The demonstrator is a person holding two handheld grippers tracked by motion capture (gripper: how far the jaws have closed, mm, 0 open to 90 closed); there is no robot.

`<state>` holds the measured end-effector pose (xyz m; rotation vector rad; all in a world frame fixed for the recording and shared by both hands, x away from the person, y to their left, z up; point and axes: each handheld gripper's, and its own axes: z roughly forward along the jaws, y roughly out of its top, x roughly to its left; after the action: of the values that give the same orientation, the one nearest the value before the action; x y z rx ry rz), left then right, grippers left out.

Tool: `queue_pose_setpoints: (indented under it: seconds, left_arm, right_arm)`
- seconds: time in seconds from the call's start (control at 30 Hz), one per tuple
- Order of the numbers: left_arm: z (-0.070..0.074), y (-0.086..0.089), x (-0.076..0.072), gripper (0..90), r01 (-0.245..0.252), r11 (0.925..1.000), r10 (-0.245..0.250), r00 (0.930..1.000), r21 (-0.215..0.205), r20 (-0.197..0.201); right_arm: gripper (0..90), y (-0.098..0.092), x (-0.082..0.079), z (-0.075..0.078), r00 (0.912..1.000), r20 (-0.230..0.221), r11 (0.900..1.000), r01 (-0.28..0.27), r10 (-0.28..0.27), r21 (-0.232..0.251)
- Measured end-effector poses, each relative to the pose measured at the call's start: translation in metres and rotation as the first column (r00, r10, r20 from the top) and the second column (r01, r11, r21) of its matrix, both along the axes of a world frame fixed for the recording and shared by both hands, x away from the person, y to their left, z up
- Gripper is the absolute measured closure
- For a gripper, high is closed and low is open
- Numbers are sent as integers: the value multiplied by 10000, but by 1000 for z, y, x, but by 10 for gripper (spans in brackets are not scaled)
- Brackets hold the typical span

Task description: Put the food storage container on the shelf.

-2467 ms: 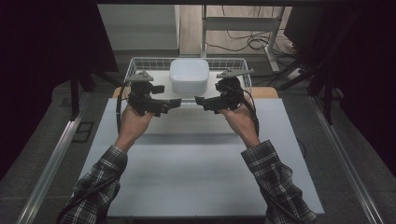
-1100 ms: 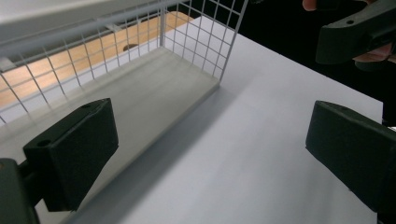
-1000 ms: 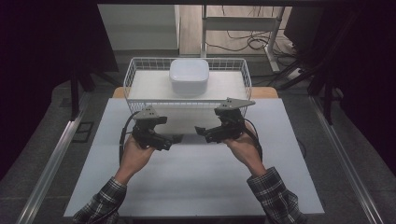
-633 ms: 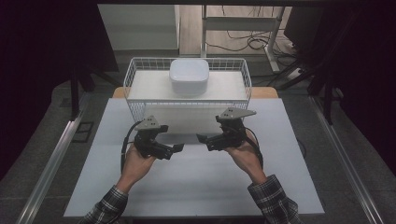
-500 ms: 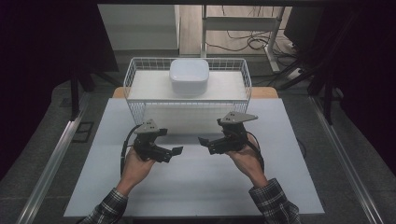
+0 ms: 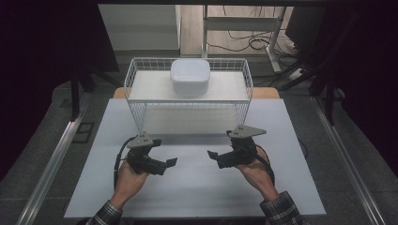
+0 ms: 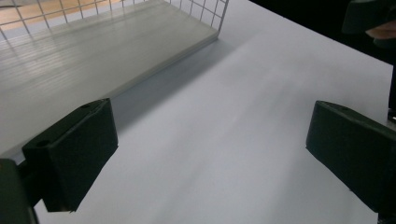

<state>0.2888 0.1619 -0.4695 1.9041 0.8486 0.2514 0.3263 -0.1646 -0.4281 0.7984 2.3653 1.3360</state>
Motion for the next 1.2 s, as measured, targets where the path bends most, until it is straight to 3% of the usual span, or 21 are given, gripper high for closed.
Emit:
queue_pose_setpoints:
  seconds: [0.43,0.97,1.2]
  left_arm:
    - [-15,20,-26,19,-533,9983,534,9986,243,-56]
    - [-35,50,-56,20,-1370,9880,1372,9905,714,25]
    - [-43,56,-66,20,-1525,9841,1545,9879,909,-157]
  right_arm:
    - [0,-33,-24,-15,9978,86,9977,665,-664,-119]
    - [0,-77,-46,-38,9835,164,9832,1806,-1802,-259]
    - [0,-91,-56,-47,9763,164,9749,2165,-2159,-523]
